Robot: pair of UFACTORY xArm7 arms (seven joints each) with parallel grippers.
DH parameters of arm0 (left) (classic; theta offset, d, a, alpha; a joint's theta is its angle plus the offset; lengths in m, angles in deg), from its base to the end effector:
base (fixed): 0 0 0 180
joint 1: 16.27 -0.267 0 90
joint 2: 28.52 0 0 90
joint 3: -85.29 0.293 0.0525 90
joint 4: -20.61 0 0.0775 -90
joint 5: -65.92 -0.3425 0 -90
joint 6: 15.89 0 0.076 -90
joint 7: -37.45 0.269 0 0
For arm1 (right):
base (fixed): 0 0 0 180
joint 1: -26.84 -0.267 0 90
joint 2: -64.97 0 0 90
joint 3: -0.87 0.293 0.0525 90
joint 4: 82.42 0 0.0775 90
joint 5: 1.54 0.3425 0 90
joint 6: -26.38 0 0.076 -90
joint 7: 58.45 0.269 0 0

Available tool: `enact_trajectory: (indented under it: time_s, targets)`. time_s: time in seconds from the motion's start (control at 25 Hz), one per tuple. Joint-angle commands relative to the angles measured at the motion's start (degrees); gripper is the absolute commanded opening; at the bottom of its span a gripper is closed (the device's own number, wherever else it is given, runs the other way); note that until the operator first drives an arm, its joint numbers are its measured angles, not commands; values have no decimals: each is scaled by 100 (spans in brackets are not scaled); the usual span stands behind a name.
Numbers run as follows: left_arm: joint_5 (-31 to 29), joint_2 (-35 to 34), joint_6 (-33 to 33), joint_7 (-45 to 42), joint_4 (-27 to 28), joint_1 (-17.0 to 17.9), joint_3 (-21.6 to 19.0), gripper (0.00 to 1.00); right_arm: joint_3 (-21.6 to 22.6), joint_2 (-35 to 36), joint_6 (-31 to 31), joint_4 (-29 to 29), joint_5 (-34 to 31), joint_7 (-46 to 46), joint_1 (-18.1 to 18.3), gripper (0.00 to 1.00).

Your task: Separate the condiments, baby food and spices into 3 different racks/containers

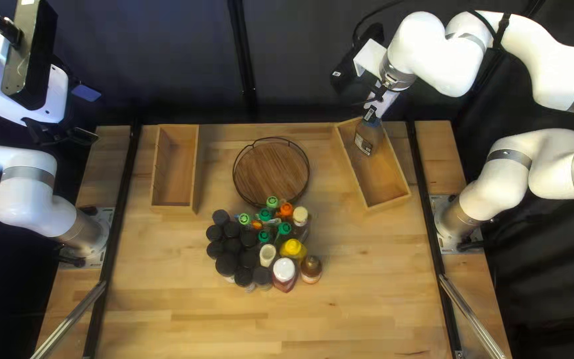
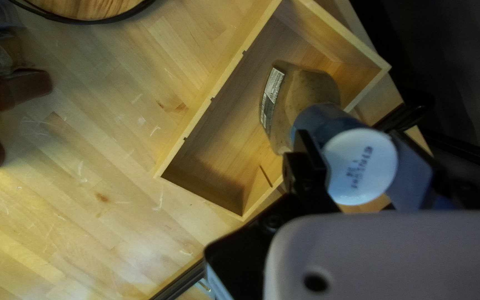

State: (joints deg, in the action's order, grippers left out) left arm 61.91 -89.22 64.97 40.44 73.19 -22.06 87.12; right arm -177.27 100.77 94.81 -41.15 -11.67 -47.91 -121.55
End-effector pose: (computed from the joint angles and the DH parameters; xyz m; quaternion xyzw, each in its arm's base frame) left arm 0.2578 0.0539 0.4763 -0.9593 -0.0391 -0.2760 0.0448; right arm 0.2736 -0.2034 0.2837 0.9400 -0.3194 0.0576 0.1051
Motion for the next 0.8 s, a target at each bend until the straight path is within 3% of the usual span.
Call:
enact_trajectory:
  time_s: [0.04,0.8]
  targets:
    - [0,0,0,0,0,0,0,100,12,-281,-321,46,-33,317,131,0]
    - [0,0,0,0,0,0,0,100,-5,-356,-341,92,104,248,35,0]
